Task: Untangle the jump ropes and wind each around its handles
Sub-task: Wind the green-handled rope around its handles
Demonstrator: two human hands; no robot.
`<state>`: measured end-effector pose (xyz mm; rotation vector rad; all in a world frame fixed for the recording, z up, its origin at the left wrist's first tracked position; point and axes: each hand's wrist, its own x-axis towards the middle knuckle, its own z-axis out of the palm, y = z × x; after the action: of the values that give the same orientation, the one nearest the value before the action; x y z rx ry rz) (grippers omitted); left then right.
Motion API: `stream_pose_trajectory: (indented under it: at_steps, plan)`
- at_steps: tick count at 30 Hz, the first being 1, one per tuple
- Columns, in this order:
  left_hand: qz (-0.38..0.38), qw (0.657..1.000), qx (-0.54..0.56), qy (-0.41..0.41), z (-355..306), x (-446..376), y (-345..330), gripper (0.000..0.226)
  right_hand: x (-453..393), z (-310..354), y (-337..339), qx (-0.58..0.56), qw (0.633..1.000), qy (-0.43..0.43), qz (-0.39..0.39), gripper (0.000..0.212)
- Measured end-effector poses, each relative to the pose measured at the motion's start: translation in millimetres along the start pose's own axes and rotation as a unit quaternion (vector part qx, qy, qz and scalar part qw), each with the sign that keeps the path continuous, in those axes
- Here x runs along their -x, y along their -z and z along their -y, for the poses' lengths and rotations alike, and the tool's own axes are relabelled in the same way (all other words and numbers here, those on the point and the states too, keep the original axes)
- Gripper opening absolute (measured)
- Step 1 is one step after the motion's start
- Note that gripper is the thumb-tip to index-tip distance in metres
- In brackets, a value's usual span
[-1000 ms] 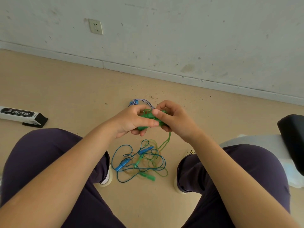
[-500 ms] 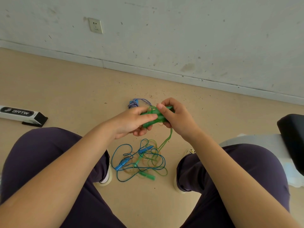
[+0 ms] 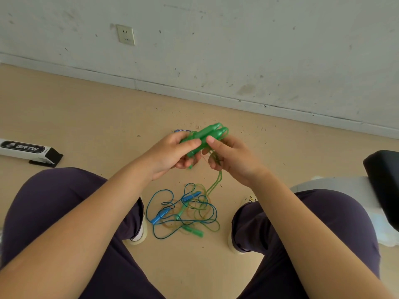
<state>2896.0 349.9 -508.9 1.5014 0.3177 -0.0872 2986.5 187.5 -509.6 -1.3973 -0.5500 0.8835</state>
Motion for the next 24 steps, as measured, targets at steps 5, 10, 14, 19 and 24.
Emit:
stream_pose_trajectory:
  at_steps: [5, 10, 14, 19, 24]
  plan:
    - [0.012, 1.000, 0.012, -0.014, 0, 0, 1, 0.036, 0, -1, -2, 0.060, 0.998, 0.026, -0.009, 0.021]
    - [0.035, 0.999, 0.020, -0.023, 0, 1, 0, 0.028, 2, 1, -5, 0.083, 0.996, 0.019, 0.012, 0.039]
    - [0.033, 0.999, 0.022, -0.035, -1, 1, 0, 0.020, 2, 1, -7, 0.090, 0.996, 0.004, -0.001, 0.040]
    - [-0.014, 0.998, -0.007, -0.054, 2, 1, -6, 0.022, -2, 3, -7, 0.104, 0.994, -0.030, -0.031, 0.037]
    - [-0.083, 0.996, -0.015, -0.041, 4, -1, -11, 0.028, -2, 4, -10, 0.119, 0.992, -0.017, -0.036, 0.029]
